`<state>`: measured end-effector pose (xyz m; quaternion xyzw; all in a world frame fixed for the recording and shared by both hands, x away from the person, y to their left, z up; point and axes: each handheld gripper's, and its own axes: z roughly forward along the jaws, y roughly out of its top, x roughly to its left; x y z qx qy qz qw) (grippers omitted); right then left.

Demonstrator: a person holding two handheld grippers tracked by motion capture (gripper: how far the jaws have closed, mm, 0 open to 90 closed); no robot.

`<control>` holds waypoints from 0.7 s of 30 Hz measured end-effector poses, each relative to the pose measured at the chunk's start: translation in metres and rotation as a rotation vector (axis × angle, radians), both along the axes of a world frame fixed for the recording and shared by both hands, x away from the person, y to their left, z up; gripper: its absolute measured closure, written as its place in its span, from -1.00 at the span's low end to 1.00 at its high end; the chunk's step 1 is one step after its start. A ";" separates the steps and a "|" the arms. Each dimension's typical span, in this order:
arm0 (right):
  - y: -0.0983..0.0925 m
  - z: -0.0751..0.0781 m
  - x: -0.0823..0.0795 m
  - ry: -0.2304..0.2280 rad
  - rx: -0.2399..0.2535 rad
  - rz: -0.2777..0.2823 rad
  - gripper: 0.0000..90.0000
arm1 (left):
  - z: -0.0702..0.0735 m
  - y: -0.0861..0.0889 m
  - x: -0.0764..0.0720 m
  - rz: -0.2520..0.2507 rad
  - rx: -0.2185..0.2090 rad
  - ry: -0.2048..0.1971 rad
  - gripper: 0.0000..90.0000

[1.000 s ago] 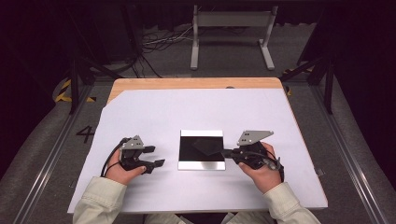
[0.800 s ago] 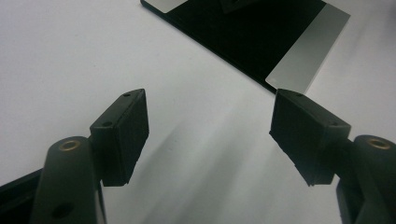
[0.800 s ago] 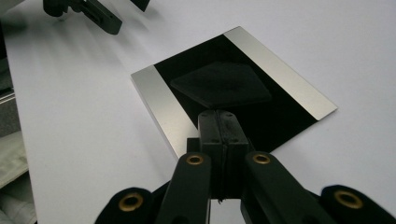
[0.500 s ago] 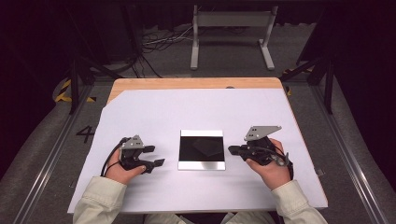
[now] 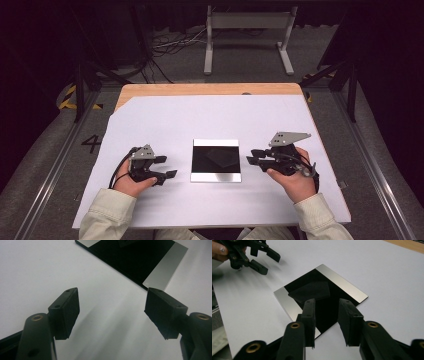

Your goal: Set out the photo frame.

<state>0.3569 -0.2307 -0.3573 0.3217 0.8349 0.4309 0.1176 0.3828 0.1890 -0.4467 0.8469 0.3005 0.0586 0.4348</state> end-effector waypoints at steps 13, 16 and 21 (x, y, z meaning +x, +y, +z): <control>-0.001 0.005 0.010 0.091 0.042 -0.047 0.21 | -0.001 0.001 -0.001 0.009 0.005 0.002 -0.36; -0.004 0.006 0.013 0.111 0.061 -0.067 0.21 | -0.002 0.001 -0.001 0.012 0.006 0.002 -0.37; -0.007 0.006 0.018 0.168 0.067 -0.095 0.20 | -0.002 0.001 -0.001 0.012 0.006 0.002 -0.37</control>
